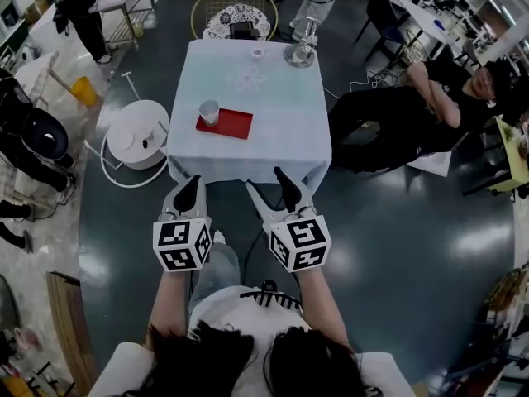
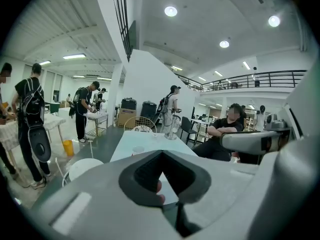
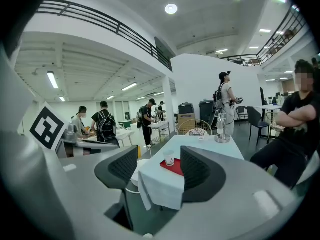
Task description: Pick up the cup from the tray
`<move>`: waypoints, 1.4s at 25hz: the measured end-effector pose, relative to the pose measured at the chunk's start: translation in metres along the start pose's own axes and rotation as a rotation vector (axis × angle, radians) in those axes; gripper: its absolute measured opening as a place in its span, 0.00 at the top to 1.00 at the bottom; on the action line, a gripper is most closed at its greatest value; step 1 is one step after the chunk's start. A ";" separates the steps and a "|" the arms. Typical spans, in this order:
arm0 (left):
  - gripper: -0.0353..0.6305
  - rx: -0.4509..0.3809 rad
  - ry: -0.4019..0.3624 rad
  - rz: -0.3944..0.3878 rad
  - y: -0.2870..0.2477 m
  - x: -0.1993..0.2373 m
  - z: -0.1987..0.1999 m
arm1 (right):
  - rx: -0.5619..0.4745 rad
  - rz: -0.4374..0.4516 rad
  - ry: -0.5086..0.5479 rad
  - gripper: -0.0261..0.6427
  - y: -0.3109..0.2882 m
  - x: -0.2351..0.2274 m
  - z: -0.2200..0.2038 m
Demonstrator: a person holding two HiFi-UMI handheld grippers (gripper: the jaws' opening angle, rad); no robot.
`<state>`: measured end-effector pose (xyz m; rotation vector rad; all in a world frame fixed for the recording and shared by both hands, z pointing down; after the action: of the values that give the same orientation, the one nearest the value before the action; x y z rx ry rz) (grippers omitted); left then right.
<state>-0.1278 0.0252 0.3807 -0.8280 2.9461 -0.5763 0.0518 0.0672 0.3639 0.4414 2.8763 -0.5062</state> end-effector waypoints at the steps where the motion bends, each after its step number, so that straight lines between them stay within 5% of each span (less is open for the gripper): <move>1: 0.95 -0.003 -0.002 -0.003 -0.007 0.006 0.006 | 0.002 -0.001 -0.001 0.55 -0.009 0.000 0.005; 15: 0.95 0.047 -0.086 -0.092 -0.083 0.072 0.042 | 0.024 -0.081 -0.024 0.51 -0.107 -0.010 0.031; 35: 0.95 0.109 -0.066 -0.014 -0.183 0.134 0.059 | 0.056 0.100 0.140 0.26 -0.240 -0.027 0.049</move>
<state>-0.1443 -0.2078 0.4008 -0.8399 2.8237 -0.6897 0.0065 -0.1727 0.3977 0.6509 2.9591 -0.5613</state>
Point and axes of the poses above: the fingertips, and each gripper's own axes: y backward along the fingers, x to its left, z out of its top, the point moved 6 cm from there along y, backward along the fingers, and after that the axes turned 6 degrees about -y, right-handed, at the moved point
